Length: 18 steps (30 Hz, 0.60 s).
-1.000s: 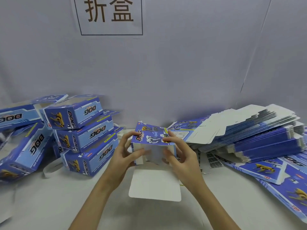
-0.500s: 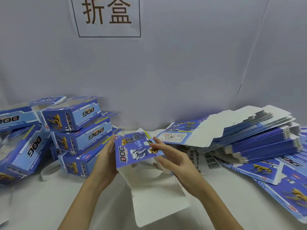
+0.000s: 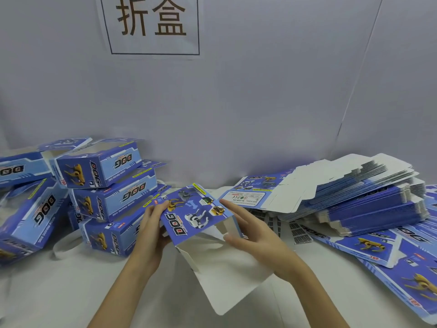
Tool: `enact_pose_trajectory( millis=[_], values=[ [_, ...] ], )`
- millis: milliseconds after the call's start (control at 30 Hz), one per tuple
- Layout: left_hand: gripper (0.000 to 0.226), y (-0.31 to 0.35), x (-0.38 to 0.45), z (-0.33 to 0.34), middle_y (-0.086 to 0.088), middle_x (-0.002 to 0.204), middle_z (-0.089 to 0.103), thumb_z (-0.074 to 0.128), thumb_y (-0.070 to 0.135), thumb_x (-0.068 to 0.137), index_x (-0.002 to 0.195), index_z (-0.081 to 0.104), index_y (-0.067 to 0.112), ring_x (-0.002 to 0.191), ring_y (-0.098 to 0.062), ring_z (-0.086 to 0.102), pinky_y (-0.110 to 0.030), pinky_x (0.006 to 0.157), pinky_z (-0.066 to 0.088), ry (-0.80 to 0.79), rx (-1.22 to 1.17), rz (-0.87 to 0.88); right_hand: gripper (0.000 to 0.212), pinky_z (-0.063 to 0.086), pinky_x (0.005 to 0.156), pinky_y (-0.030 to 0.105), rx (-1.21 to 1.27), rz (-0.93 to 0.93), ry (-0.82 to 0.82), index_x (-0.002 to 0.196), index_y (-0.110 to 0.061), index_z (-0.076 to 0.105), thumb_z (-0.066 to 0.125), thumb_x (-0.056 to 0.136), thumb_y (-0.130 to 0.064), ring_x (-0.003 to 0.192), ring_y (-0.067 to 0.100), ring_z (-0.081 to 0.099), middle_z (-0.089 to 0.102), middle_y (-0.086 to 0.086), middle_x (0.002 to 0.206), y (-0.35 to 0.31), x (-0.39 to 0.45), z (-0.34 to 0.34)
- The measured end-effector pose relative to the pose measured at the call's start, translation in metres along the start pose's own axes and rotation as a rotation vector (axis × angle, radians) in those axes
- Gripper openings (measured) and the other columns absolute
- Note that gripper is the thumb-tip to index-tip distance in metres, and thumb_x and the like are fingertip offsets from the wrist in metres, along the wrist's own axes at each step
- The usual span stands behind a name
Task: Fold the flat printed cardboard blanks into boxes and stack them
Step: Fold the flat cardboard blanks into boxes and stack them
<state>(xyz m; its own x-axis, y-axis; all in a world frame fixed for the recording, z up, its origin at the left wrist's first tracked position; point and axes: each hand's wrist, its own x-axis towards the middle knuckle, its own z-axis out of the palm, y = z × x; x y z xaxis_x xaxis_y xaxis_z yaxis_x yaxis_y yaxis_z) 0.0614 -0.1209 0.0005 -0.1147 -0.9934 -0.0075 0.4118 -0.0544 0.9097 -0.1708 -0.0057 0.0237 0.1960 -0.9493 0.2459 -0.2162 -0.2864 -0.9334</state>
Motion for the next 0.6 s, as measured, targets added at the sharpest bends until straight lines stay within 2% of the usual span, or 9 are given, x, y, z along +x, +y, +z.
enact_pose_trajectory(
  millis=[100, 167, 233, 267, 333, 400, 433, 533, 600],
  values=[
    [0.038, 0.001, -0.002, 0.001, -0.011, 0.119, 0.075, 0.074, 0.046, 0.086, 0.116, 0.060, 0.028, 0.097, -0.026, 0.074, -0.046, 0.091, 0.055, -0.057, 0.034, 0.039, 0.073, 0.053, 0.102, 0.028, -0.213, -0.021, 0.114, 0.155, -0.053, 0.041, 0.070, 0.100, -0.015, 0.132, 0.006, 0.061, 0.060, -0.027, 0.146, 0.008, 0.003, 0.008],
    [0.057, 0.002, -0.004, 0.002, -0.011, 0.120, 0.075, 0.077, 0.056, 0.079, 0.127, 0.060, 0.028, 0.100, -0.027, 0.074, -0.051, 0.099, 0.054, -0.071, 0.036, 0.047, 0.071, 0.054, 0.094, 0.024, -0.262, -0.047, 0.187, 0.154, -0.051, 0.043, 0.069, 0.100, -0.013, 0.131, 0.003, 0.061, 0.061, -0.030, 0.142, 0.013, 0.006, 0.014],
    [0.067, 0.004, -0.007, 0.002, -0.016, 0.123, 0.071, 0.074, 0.065, 0.084, 0.133, 0.059, 0.023, 0.107, -0.033, 0.066, -0.057, 0.107, 0.047, -0.081, 0.007, 0.042, 0.070, 0.051, 0.088, 0.016, -0.243, -0.055, 0.206, 0.153, -0.050, 0.046, 0.065, 0.099, -0.010, 0.127, 0.002, 0.063, 0.064, -0.030, 0.139, 0.016, 0.007, 0.018],
    [0.065, 0.005, -0.008, 0.002, -0.019, 0.121, 0.068, 0.069, 0.067, 0.088, 0.133, 0.061, 0.021, 0.109, -0.034, 0.060, -0.057, 0.107, 0.046, -0.087, -0.006, 0.039, 0.071, 0.051, 0.087, 0.016, -0.230, -0.049, 0.212, 0.153, -0.049, 0.046, 0.063, 0.098, -0.009, 0.124, 0.002, 0.064, 0.065, -0.029, 0.138, 0.017, 0.007, 0.018],
    [0.059, 0.006, -0.010, 0.002, -0.021, 0.126, 0.067, 0.063, 0.065, 0.093, 0.133, 0.063, 0.022, 0.107, -0.033, 0.054, -0.054, 0.097, 0.046, -0.108, -0.001, 0.039, 0.073, 0.055, 0.094, 0.026, -0.186, -0.020, 0.219, 0.153, -0.048, 0.047, 0.061, 0.094, -0.007, 0.123, 0.004, 0.066, 0.067, -0.025, 0.137, 0.019, 0.009, 0.017],
    [0.059, 0.006, -0.008, 0.002, -0.017, 0.128, 0.070, 0.067, 0.058, 0.091, 0.137, 0.061, 0.021, 0.102, -0.033, 0.058, -0.046, 0.085, 0.050, -0.099, -0.009, 0.032, 0.076, 0.056, 0.104, 0.037, -0.143, 0.008, 0.206, 0.151, -0.050, 0.048, 0.059, 0.094, -0.002, 0.126, 0.007, 0.065, 0.067, -0.022, 0.138, 0.019, 0.010, 0.015],
    [0.058, 0.005, -0.007, 0.002, -0.016, 0.128, 0.071, 0.068, 0.052, 0.090, 0.136, 0.061, 0.019, 0.101, -0.032, 0.062, -0.043, 0.082, 0.052, -0.090, -0.023, 0.016, 0.077, 0.054, 0.107, 0.037, -0.129, 0.017, 0.186, 0.151, -0.052, 0.048, 0.058, 0.095, 0.000, 0.127, 0.008, 0.065, 0.067, -0.021, 0.139, 0.018, 0.010, 0.014],
    [0.039, 0.005, -0.003, -0.003, -0.018, 0.123, 0.072, 0.066, 0.042, 0.092, 0.121, 0.069, 0.016, 0.104, -0.033, 0.063, -0.043, 0.089, 0.050, -0.051, -0.026, -0.042, 0.072, 0.051, 0.110, 0.032, -0.001, 0.028, 0.048, 0.153, -0.052, 0.046, 0.060, 0.098, -0.008, 0.134, 0.013, 0.061, 0.063, -0.015, 0.147, 0.019, 0.009, 0.008],
    [0.018, 0.004, -0.003, -0.009, -0.012, 0.107, 0.074, 0.063, 0.031, 0.095, 0.106, 0.068, 0.018, 0.092, -0.030, 0.066, -0.039, 0.081, 0.051, -0.044, -0.022, -0.043, 0.056, 0.053, 0.108, 0.035, 0.176, 0.045, 0.002, 0.154, -0.040, 0.051, 0.058, 0.102, -0.017, 0.139, 0.019, 0.058, 0.060, -0.006, 0.152, 0.018, 0.010, 0.003]
  ],
)
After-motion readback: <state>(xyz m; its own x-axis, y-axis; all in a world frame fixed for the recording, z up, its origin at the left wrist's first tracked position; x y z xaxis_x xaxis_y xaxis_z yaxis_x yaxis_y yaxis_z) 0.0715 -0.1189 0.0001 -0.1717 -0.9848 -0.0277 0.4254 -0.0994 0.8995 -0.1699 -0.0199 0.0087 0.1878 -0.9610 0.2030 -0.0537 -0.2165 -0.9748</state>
